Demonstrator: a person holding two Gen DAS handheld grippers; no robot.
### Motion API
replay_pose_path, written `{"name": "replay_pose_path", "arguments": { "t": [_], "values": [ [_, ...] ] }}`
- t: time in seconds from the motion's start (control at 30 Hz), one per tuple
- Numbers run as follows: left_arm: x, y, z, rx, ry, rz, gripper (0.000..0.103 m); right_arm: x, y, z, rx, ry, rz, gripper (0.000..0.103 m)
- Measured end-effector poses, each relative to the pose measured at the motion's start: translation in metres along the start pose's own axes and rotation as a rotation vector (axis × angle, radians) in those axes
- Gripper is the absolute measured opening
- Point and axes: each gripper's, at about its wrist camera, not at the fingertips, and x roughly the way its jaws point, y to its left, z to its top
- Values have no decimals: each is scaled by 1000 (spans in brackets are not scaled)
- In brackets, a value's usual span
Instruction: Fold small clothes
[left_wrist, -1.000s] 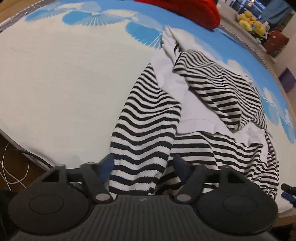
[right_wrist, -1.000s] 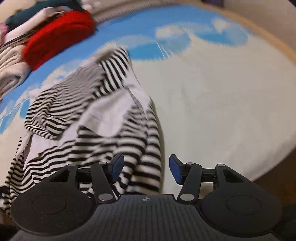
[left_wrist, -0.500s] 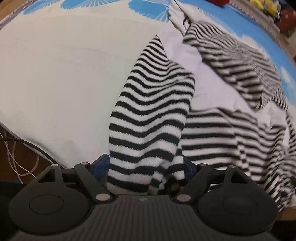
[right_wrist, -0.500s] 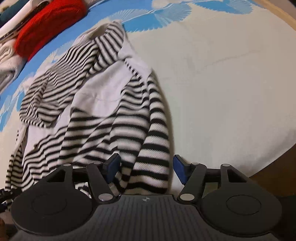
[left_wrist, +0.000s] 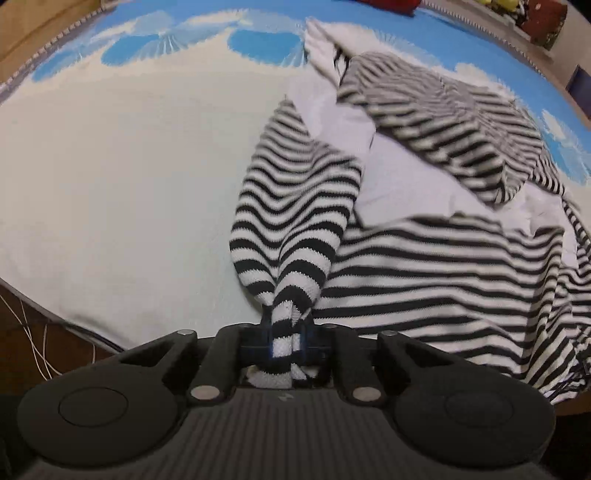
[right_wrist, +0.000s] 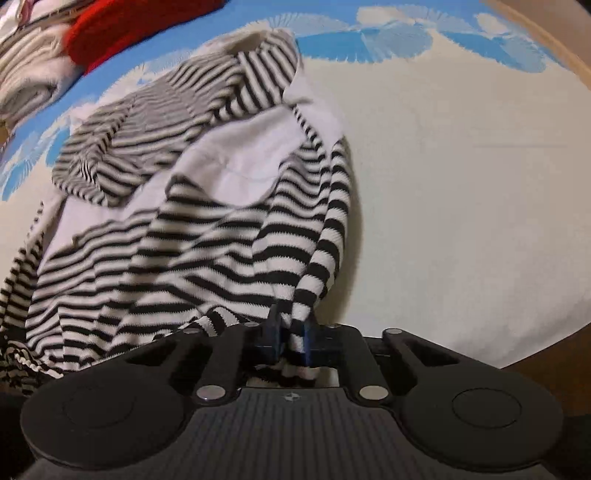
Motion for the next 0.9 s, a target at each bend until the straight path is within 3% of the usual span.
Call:
{"name": "replay_pose_path", "arguments": {
  "t": [0.17,0.23,0.33,0.4,0.53,0.6,0.83,0.9],
  "values": [
    [-21,8,5,-47,-74,-38,12,-27,-23,3,116,-63,38,7],
    [-13,7,3,-39,-34,-27,14,-19,-27,1,115,-13,24,7],
    [3,2,0,-11,50,2,28,-2,-25,-3,89,57,-5,9],
    [7,-1,-2,18,67,34,45,3,-23,-2,88,69,-17,15],
    [9,0,-5,32,80,46,50,8,-19,-2,71,93,-40,42],
    [11,0,-6,39,88,54,52,12,-16,-3,45,105,-56,47],
    [14,-4,-6,63,86,54,48,15,-12,-6,0,107,-58,47],
    [12,-5,-5,63,76,29,21,15,-9,-7,-21,102,-40,34]
  ]
}}
